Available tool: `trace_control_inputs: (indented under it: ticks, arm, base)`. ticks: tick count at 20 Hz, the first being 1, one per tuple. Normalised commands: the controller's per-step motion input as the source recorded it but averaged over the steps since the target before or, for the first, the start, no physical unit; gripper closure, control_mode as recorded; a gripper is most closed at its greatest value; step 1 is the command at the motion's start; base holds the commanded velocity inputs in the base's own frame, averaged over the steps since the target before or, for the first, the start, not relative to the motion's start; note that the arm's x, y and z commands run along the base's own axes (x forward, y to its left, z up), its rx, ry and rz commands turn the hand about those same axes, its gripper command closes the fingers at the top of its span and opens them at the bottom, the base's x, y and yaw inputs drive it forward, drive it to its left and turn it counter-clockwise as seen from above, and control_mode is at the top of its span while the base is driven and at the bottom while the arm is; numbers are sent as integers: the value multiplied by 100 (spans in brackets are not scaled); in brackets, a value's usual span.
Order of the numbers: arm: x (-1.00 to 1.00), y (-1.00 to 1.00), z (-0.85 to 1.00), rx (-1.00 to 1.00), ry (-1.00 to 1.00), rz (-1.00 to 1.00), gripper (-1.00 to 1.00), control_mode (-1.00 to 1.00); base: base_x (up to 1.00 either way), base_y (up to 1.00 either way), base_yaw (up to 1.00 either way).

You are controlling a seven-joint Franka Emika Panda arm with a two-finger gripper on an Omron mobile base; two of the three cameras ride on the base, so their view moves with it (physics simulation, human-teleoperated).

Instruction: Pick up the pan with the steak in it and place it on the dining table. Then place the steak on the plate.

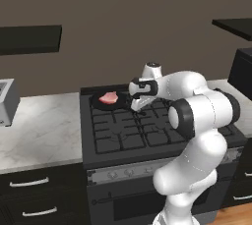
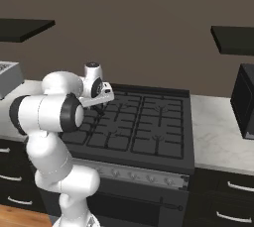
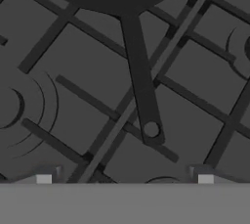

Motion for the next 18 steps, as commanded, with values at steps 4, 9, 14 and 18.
trace_control_inputs:
  ticks: [4,9,14,18]
  arm:
    - [31,4,-43,-1,-4,7,-100,-100]
    - [34,3,-36,0,-5,5,-100,-100]
    - [25,2,-32,0,-6,5,-100,-100]
    - [23,0,-22,-1,-4,1,-100,-100]
  base:
    - [0,0,0]
    - [0,0,0]
    - [0,0,0]
    - [0,0,0]
